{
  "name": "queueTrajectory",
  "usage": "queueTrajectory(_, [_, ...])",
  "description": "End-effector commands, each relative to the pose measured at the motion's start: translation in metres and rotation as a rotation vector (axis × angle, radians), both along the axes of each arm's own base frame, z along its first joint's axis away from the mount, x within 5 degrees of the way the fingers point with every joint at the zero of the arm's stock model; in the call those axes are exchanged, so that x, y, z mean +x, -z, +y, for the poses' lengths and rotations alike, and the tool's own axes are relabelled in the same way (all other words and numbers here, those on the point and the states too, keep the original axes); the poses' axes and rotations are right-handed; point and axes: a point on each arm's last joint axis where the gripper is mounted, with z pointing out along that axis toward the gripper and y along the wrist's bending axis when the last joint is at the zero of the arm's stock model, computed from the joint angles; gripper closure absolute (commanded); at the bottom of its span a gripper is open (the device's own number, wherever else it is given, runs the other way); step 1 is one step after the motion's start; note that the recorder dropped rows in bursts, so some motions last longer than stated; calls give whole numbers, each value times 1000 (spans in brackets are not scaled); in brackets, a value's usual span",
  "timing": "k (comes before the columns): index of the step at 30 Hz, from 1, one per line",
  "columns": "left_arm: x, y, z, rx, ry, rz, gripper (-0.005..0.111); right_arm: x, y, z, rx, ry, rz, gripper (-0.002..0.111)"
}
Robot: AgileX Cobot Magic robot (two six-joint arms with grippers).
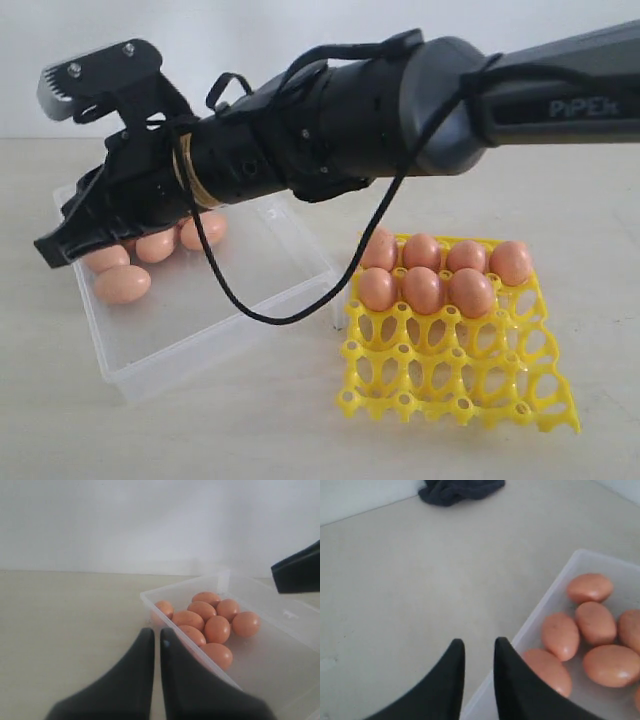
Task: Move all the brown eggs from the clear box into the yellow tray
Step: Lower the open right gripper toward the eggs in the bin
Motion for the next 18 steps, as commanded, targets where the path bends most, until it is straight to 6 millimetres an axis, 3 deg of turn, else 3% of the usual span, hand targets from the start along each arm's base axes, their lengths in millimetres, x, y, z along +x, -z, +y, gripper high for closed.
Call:
queueTrajectory(1, [0,1,0,0,-2,-2,103,-5,19,10,12,-97,126,80])
queueTrajectory(3, [0,1,0,0,-2,-2,103,-5,25,11,0,-115,127,80])
queueTrajectory(7, [0,1,0,0,-2,-2,103,10,29,6,-95,-35,-60,82])
queueTrajectory(12, [0,1,0,0,-2,-2,103,26,31,0,-178,88,-190,99])
queueTrajectory(18, [0,1,0,0,-2,-2,103,22,54,7,-137,59,-35,86])
